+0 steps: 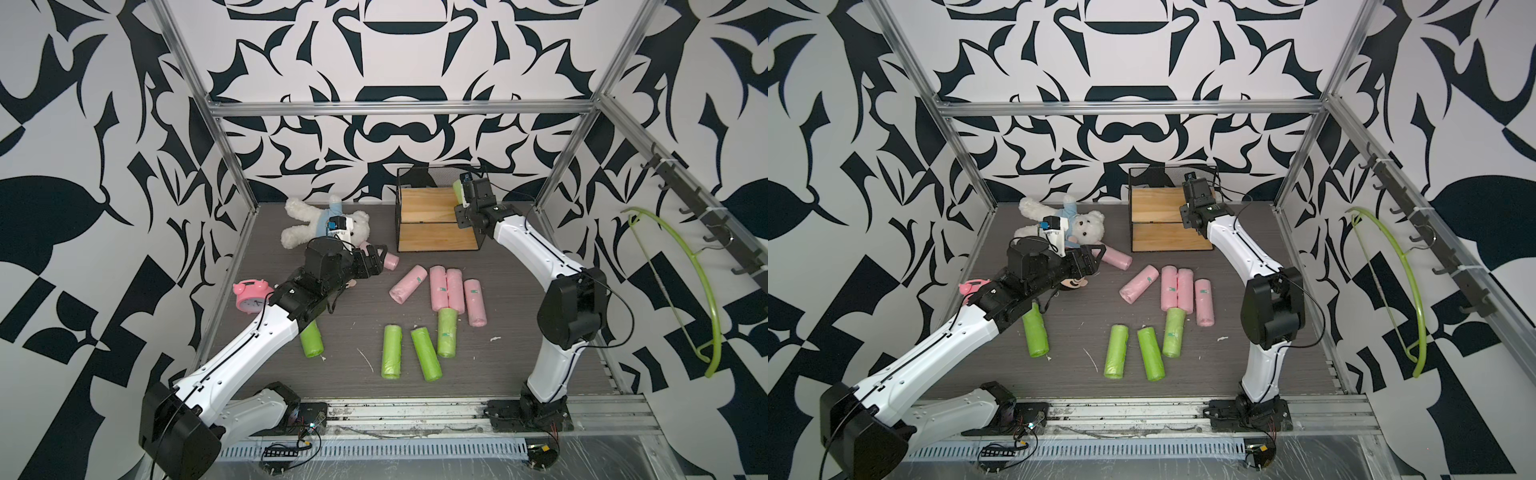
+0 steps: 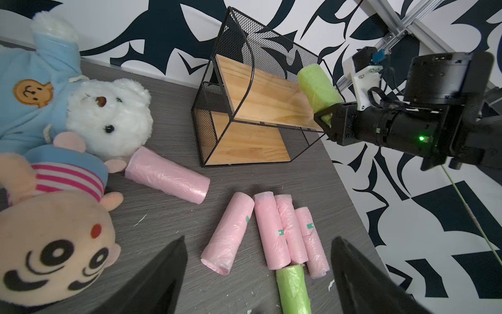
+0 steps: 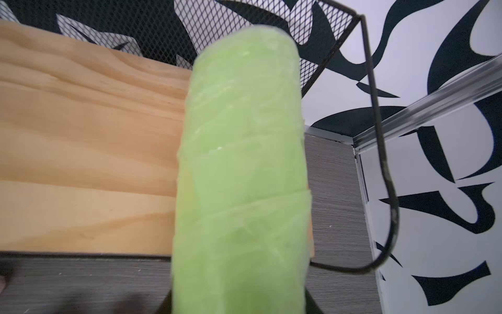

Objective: Sort the rolls of trash bags by color and place them on the shelf
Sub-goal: Place the roll of trash bags on the shelf.

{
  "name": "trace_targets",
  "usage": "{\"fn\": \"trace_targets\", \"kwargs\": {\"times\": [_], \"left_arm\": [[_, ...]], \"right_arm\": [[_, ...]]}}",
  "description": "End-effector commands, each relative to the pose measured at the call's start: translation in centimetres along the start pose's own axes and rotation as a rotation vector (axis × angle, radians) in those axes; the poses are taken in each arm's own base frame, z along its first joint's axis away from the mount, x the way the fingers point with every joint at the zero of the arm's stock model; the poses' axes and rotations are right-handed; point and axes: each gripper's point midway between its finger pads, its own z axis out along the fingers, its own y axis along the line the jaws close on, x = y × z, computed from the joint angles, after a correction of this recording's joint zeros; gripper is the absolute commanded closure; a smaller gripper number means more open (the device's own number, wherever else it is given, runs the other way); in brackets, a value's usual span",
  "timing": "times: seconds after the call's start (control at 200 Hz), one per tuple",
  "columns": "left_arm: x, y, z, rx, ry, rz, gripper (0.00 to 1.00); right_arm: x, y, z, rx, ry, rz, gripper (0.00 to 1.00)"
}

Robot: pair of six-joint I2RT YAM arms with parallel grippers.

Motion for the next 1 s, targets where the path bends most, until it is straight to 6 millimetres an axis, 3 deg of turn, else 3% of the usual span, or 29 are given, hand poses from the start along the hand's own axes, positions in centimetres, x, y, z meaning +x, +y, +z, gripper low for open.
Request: {"fn": "trace_targets", "kwargs": {"times": [0.0, 0.42, 0.995], "left_arm": [[-0.6, -0.3, 0.0, 0.004, 0.000, 0.024, 0.09], [-0.1, -0.1, 0.4, 0.000, 0.013, 0.029, 0.09], [0.3, 0.2, 0.3, -0.005, 0.017, 0.033, 0.09]], "right_arm": [[-3.7, -3.2, -2.1, 0.107, -0.093, -0.004, 0.64], [-1.8, -5.0, -0.4, 0.166, -0.026, -0.040, 0.58], [-1.5, -5.4, -0.2, 0.169, -0.014, -0.044, 0.47]]}}
